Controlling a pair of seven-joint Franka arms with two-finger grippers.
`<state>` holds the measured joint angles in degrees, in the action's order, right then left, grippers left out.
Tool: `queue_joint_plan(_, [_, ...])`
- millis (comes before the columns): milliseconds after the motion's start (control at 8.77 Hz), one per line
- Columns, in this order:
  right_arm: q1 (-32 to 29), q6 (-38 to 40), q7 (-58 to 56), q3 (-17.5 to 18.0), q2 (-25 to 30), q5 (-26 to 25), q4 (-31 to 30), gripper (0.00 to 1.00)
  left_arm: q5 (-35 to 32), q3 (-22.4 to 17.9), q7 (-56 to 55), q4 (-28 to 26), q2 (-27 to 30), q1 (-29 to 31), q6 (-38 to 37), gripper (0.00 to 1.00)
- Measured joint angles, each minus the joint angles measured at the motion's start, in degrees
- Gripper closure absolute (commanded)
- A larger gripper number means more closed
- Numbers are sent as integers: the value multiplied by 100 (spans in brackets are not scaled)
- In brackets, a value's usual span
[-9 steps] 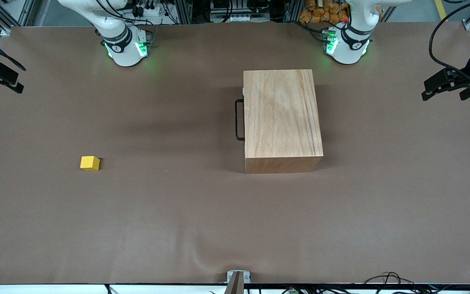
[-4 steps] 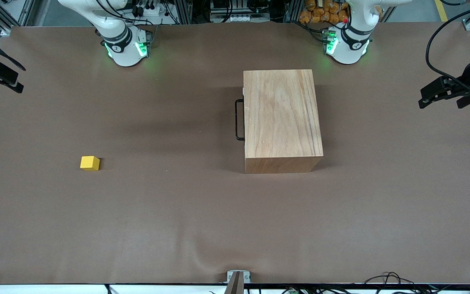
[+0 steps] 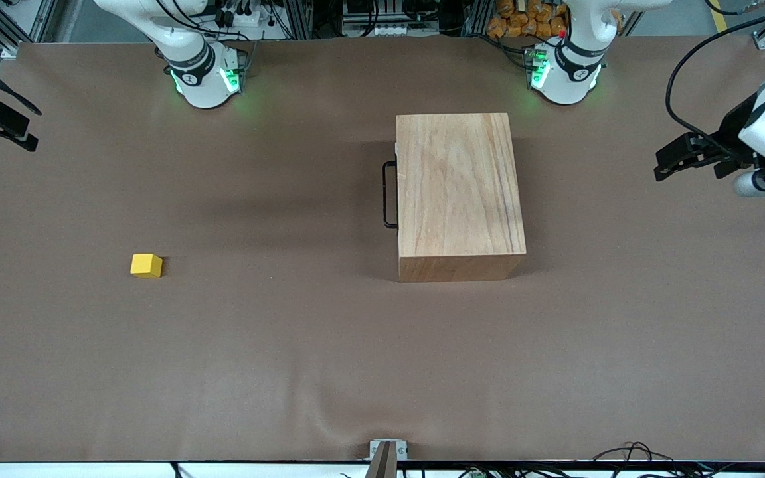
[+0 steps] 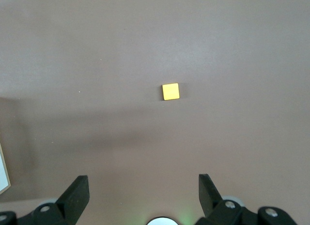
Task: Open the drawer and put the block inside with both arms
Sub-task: 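Move the left gripper over the box toward the black drawer handle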
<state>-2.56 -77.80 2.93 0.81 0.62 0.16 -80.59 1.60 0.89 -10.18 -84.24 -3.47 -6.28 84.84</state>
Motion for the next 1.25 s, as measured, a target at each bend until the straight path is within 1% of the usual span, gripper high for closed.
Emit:
queue_joint_plan(228, [-5, 2, 0, 0, -1, 0, 0, 0, 0, 94, -78, 2, -78, -143, -7, 0])
queue_joint_plan(342, [-6, 2, 0, 0, -1, 0, 0, 0, 0, 104, -287, 5, -133, -322, -9, 0])
queue_joint_plan(570, [-8, 3, 0, -1, -1, 0, 0, 0, 0, 121, -913, 41, -304, -845, -6, 0])
queue_joint_plan(684, [-9, 4, 0, -2, -2, 0, 1, 0, 0, 127, -1160, 162, -456, -1134, 0, 0])
queue_joint_plan(912, [-11, 5, 0, -1, -4, 0, 3, 0, 1, 121, -2046, 628, -1030, -1829, 66, 0])
queue_joint_plan(1026, [-12, 6, 0, -1, -5, 0, 4, 0, -5, 116, -2626, 891, -1432, -2250, 194, 0])
queue_joint_plan(1254, [-13, 6, 0, -1, -6, 0, 6, 0, -12, 110, -3377, 1148, -1983, -2896, 771, 0])
